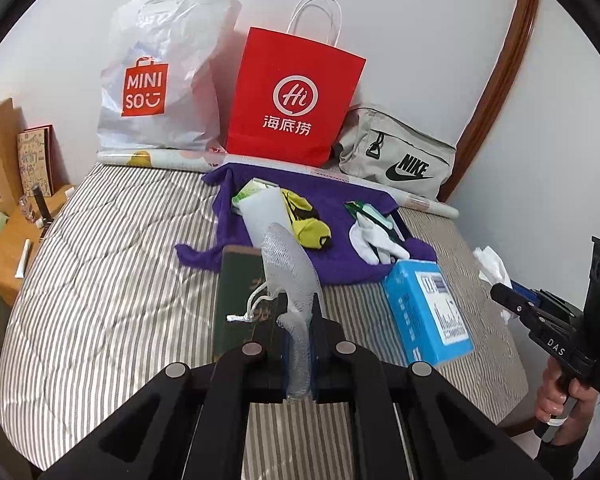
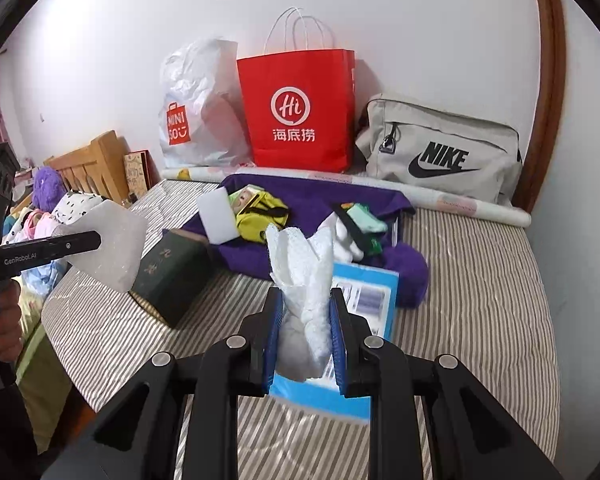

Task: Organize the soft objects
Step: 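Lift the mesh pouch and white glove and carry both over the purple towel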

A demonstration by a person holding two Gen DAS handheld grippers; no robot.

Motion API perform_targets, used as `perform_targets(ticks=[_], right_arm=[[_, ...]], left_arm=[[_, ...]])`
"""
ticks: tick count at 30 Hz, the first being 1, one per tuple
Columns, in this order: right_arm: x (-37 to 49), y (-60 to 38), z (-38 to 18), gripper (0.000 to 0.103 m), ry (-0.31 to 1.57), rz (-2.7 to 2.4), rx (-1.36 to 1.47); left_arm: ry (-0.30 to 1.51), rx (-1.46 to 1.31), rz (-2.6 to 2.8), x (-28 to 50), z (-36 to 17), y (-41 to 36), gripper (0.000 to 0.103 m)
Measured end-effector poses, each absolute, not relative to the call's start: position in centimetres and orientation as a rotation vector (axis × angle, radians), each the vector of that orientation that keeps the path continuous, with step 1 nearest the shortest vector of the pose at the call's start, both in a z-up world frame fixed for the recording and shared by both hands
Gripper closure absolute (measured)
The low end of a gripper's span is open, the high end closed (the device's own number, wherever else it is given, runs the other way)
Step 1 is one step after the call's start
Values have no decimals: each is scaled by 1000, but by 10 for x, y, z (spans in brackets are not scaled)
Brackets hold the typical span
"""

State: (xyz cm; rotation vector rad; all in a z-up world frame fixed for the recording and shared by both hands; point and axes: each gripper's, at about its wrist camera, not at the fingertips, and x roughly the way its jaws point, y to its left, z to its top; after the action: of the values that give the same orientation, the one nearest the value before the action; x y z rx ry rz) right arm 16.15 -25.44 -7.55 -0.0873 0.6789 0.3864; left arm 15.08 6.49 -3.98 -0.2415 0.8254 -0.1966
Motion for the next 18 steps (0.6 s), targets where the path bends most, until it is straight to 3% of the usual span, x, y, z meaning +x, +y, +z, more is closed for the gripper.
perform_targets(ticks=[18], right_arm=[[253, -250, -71, 80, 693, 386, -99]], left_arm=[[852, -255, -231, 239, -36, 56, 96]])
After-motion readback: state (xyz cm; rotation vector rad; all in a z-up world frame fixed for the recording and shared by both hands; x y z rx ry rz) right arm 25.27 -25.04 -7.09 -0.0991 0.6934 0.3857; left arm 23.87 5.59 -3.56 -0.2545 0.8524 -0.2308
